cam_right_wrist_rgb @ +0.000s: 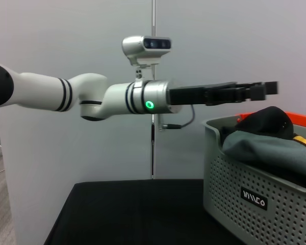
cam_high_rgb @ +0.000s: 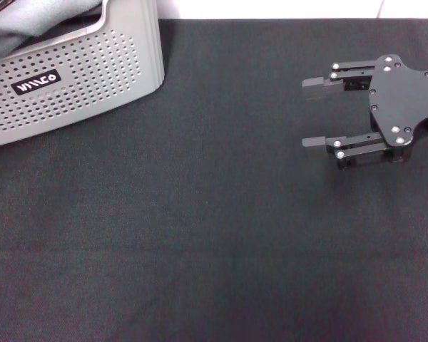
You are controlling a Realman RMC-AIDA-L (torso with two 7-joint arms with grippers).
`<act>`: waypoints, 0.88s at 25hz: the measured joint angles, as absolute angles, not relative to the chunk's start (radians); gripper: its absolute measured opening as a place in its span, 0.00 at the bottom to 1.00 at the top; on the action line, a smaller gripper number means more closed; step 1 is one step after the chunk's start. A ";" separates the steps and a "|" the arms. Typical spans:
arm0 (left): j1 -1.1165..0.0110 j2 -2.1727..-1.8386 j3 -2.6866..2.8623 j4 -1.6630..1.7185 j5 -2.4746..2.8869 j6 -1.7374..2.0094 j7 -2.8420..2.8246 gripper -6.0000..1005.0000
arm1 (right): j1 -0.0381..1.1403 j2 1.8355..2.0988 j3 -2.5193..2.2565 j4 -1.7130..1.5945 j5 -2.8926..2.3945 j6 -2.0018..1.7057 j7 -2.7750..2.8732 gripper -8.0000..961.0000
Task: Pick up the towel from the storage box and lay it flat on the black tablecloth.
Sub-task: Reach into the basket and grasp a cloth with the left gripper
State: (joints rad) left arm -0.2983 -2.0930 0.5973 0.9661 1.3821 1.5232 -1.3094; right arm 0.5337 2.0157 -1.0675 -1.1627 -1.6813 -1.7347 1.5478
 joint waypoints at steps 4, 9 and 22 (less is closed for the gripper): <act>-0.345 -2.095 0.643 0.939 1.383 1.467 -1.304 0.78 | 0.534 2.017 -1.071 -1.162 -1.681 -1.730 1.548 0.77; -0.380 -2.097 0.734 0.939 1.370 1.344 -1.304 0.78 | 0.534 2.017 -1.073 -1.160 -1.681 -1.730 1.548 0.77; -0.401 -2.096 0.879 1.039 1.310 1.109 -1.355 0.78 | 0.527 2.019 -1.073 -1.157 -1.681 -1.730 1.548 0.76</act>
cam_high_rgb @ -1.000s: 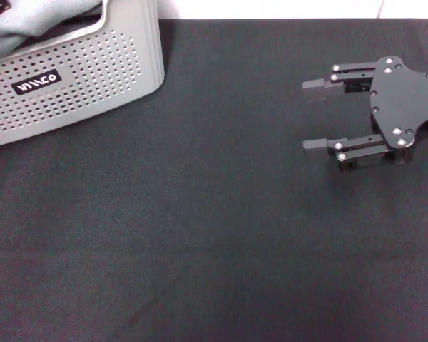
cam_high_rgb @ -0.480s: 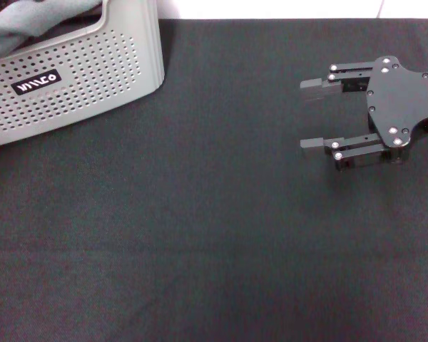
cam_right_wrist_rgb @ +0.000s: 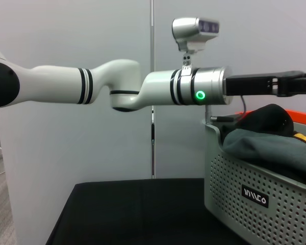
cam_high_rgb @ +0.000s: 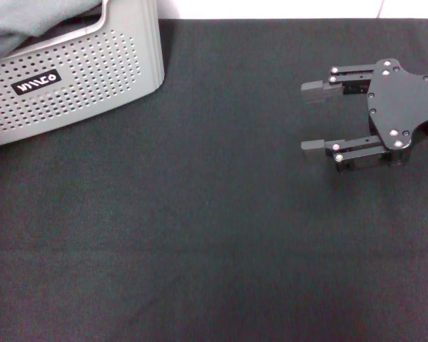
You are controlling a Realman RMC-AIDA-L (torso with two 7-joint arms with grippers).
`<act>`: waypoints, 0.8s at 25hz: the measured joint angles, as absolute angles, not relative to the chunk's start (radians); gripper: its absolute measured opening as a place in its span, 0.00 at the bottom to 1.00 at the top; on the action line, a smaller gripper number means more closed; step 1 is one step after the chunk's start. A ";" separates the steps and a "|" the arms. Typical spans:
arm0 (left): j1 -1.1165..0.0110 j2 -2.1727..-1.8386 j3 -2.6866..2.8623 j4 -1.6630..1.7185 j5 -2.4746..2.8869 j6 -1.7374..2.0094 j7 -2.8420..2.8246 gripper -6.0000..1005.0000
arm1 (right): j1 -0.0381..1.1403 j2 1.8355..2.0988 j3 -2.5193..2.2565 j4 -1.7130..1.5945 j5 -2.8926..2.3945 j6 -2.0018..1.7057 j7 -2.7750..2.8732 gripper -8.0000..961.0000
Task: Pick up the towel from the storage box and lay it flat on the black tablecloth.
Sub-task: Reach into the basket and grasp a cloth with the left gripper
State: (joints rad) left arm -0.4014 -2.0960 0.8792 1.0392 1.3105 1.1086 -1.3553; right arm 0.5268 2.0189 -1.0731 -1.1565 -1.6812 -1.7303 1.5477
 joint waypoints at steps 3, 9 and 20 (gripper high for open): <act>-0.396 -2.095 0.943 1.092 1.317 1.029 -1.376 0.78 | 0.526 2.019 -1.073 -1.157 -1.681 -1.730 1.548 0.76; -0.403 -2.094 1.036 1.179 1.405 0.814 -1.494 0.78 | 0.524 2.019 -1.073 -1.155 -1.681 -1.730 1.548 0.76; -0.425 -2.088 1.038 1.209 1.543 0.609 -1.596 0.78 | 0.521 2.019 -1.068 -1.155 -1.681 -1.730 1.538 0.76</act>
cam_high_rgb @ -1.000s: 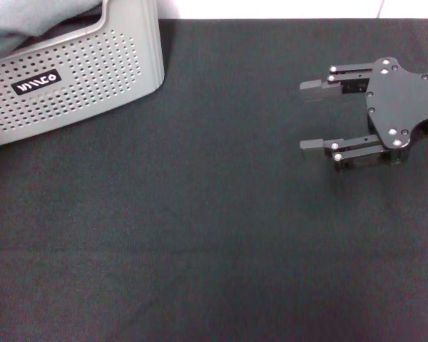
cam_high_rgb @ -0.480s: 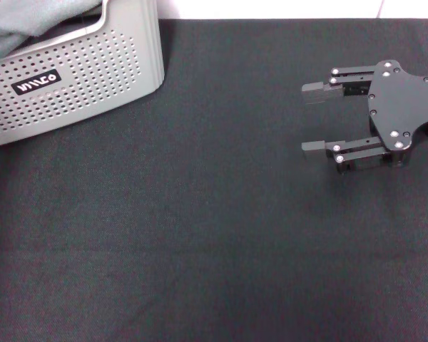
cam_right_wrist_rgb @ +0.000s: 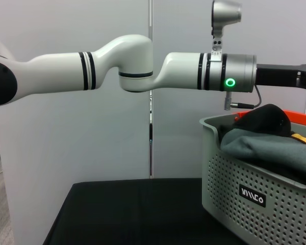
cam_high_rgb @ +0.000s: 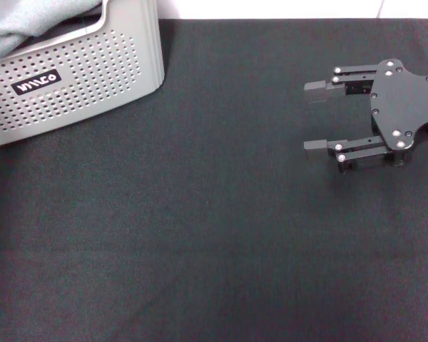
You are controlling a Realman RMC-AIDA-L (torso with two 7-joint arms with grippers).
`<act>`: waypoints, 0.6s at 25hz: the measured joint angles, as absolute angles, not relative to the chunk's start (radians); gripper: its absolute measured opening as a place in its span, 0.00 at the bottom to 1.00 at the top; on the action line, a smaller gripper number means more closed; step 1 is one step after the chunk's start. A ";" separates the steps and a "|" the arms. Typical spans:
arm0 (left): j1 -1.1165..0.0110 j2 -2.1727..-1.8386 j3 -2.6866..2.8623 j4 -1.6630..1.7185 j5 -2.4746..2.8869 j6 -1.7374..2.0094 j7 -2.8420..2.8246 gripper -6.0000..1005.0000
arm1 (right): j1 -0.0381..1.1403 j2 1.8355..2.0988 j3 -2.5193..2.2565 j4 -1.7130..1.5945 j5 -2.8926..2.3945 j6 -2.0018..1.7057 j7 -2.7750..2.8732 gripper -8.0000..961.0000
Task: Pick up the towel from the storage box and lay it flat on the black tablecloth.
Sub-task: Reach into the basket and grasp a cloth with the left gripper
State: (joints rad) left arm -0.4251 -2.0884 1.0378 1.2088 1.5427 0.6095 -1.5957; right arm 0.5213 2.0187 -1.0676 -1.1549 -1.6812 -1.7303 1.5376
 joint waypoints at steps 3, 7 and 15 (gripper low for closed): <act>-0.438 -2.089 1.040 1.211 1.589 0.590 -1.599 0.78 | 0.522 2.019 -1.067 -1.155 -1.681 -1.730 1.536 0.76; -0.460 -2.090 1.044 1.211 1.683 0.535 -1.631 0.78 | 0.522 2.019 -1.066 -1.155 -1.681 -1.730 1.536 0.75; -0.510 -2.092 1.045 1.154 1.817 0.445 -1.678 0.78 | 0.521 2.020 -1.065 -1.155 -1.681 -1.730 1.533 0.75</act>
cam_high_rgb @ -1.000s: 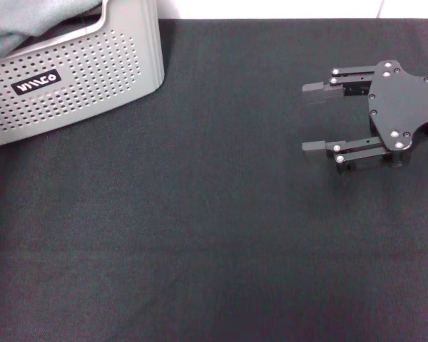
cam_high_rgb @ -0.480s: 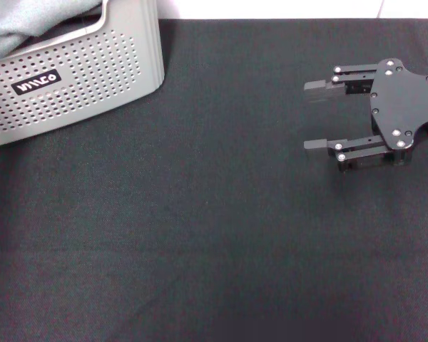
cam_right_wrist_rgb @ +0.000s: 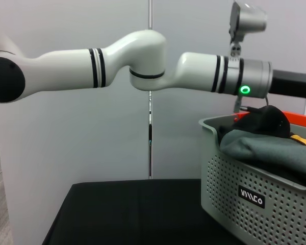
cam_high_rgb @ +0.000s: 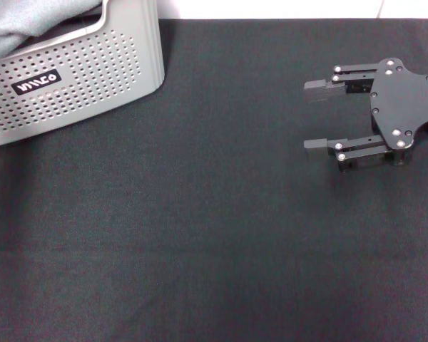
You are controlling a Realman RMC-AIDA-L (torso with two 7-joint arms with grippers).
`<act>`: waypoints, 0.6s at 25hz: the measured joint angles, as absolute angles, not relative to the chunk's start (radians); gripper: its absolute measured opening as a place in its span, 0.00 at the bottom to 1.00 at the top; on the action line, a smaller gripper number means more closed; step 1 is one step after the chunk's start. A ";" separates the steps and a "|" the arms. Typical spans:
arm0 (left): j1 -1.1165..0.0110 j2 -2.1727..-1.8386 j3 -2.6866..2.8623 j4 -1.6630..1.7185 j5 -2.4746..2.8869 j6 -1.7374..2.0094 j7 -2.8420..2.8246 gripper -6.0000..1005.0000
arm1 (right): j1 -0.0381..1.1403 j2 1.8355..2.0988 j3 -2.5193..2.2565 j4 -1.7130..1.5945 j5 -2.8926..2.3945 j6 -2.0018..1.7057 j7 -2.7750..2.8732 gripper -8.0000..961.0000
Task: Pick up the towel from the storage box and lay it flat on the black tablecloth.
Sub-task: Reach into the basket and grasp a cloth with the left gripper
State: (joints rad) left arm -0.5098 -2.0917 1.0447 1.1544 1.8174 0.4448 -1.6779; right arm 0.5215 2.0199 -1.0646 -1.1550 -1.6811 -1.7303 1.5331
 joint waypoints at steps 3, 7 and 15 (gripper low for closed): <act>-0.520 -2.091 1.043 1.124 1.823 0.418 -1.677 0.78 | 0.521 2.020 -1.065 -1.154 -1.681 -1.730 1.528 0.75; -0.540 -2.090 1.046 1.071 1.825 0.347 -1.671 0.78 | 0.520 2.020 -1.065 -1.149 -1.676 -1.730 1.524 0.75; -0.587 -2.088 1.038 0.976 1.853 0.290 -1.670 0.78 | 0.520 2.020 -1.065 -1.142 -1.674 -1.730 1.522 0.75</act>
State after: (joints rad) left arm -0.5872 -2.0879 1.0385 0.9756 1.8527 0.2899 -1.6701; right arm 0.5199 2.0203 -1.0645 -1.1420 -1.6739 -1.7302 1.5219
